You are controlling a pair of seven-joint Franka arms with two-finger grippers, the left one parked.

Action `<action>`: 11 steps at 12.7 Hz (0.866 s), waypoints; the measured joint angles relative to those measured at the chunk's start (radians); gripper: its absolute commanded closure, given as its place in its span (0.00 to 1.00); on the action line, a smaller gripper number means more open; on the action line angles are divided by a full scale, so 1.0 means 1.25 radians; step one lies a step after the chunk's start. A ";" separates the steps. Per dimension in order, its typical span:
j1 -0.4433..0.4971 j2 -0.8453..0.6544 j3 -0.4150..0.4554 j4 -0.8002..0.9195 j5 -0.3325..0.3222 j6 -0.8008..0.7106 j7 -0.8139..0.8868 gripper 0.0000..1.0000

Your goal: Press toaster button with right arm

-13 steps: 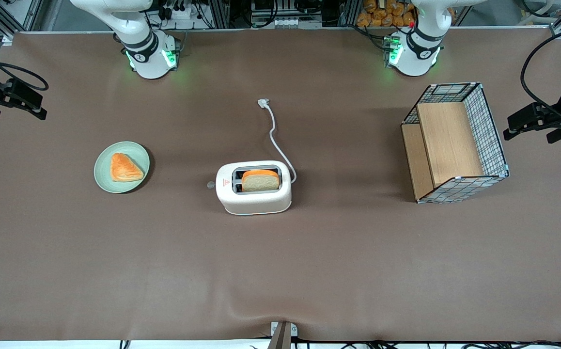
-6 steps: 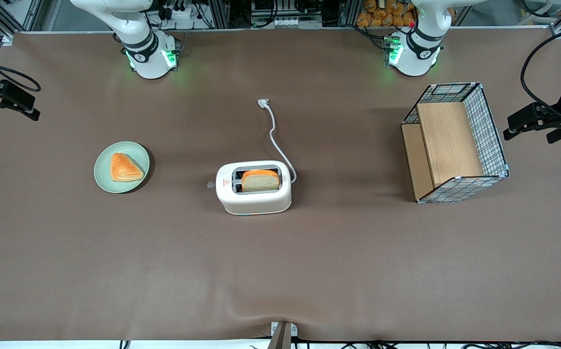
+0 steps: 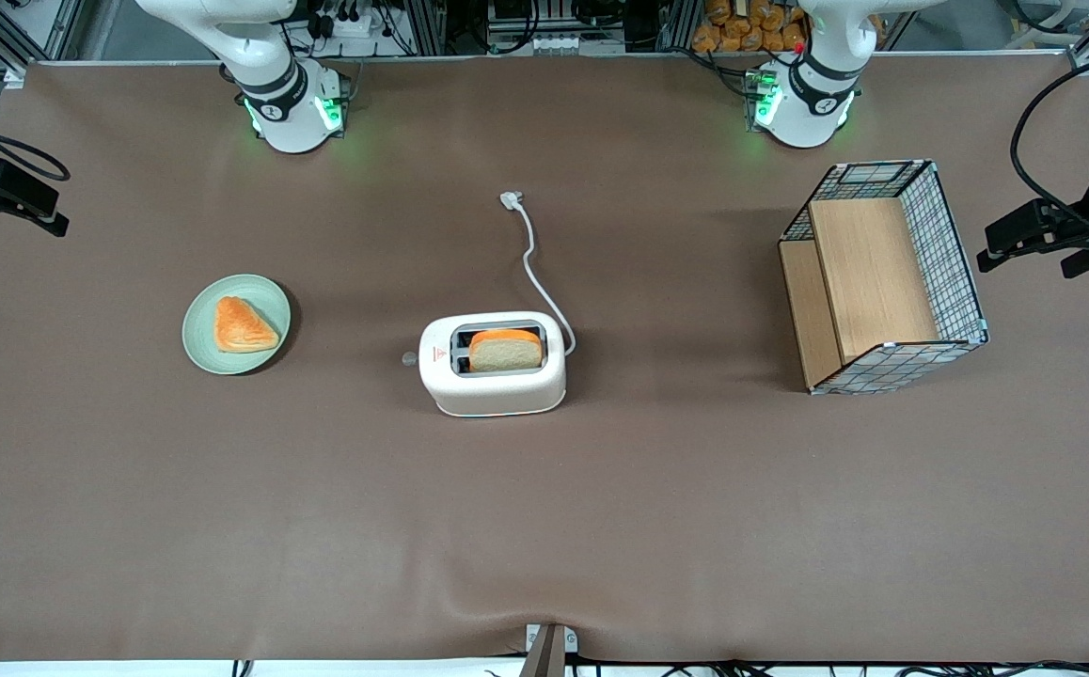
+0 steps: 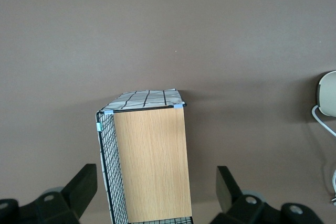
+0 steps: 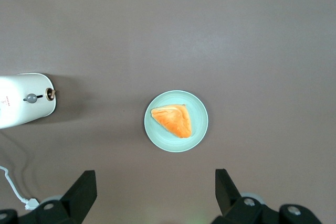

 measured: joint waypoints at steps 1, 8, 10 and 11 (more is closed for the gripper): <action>0.000 0.001 0.000 0.000 0.000 0.000 0.000 0.00; 0.000 0.002 0.003 0.016 0.000 0.004 0.001 0.00; 0.000 0.002 0.004 0.020 0.000 0.002 0.001 0.00; 0.000 0.002 0.004 0.020 0.001 0.000 0.001 0.00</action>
